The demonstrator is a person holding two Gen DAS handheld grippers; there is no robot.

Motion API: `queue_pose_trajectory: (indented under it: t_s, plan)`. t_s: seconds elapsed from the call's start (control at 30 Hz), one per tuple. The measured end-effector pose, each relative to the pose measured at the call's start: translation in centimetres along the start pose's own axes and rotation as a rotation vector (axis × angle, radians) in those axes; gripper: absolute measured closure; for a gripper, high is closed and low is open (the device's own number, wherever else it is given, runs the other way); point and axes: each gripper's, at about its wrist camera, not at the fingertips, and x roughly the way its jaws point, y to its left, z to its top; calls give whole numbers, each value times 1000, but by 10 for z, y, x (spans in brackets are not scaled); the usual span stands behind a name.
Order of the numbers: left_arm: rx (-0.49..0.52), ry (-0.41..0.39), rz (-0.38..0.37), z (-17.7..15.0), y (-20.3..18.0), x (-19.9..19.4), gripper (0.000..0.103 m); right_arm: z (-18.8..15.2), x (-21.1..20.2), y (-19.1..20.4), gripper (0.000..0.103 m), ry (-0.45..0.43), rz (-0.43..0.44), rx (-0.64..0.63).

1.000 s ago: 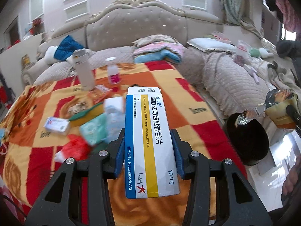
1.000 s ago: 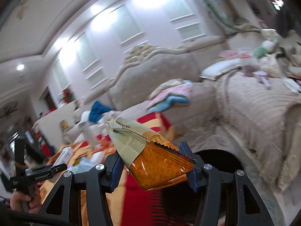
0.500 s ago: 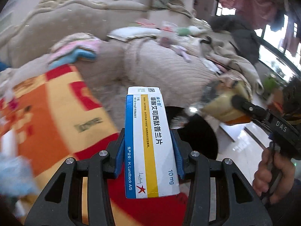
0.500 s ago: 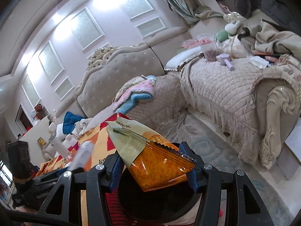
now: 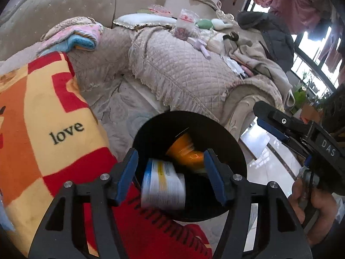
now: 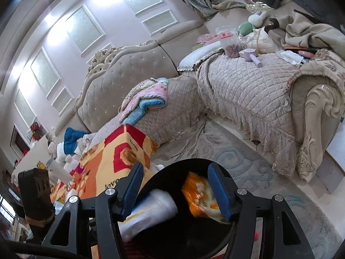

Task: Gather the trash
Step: 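Carry the snack bag and medicine box over the black bin and open both grippers, then grasp the white tissue with the left gripper while the right gripper grasps the blue plastic bag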

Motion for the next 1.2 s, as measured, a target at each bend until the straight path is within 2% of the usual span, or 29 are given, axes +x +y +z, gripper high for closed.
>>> queue_pose_trajectory:
  t_s: [0.13, 0.33, 0.53, 0.63, 0.73, 0.87, 0.97, 1.07, 1.2]
  plan:
    - [-56, -20, 30, -2, 14, -9, 41, 1, -4, 4, 43, -20, -4, 3]
    - [-119, -92, 116, -18, 38, -58, 41, -3, -10, 29, 41, -57, 24, -33]
    - [-159, -186, 257, -44, 67, -129, 41, -20, -5, 87, 35, -48, 90, -130]
    - [-214, -218, 309, -56, 100, -167, 41, -34, 1, 124, 33, -30, 157, -184]
    - [-258, -260, 365, -68, 135, -206, 41, -53, 10, 162, 25, -4, 218, -265]
    - [-328, -301, 504, -103, 194, -260, 41, -77, 28, 208, 13, 65, 329, -368]
    - [-392, -294, 601, -143, 230, -281, 41, -99, 44, 239, 11, 129, 413, -402]
    - [-446, -261, 623, -183, 255, -283, 41, -118, 61, 266, 10, 174, 451, -412]
    - [-476, -237, 615, -214, 264, -272, 41, -143, 83, 299, 10, 222, 462, -456]
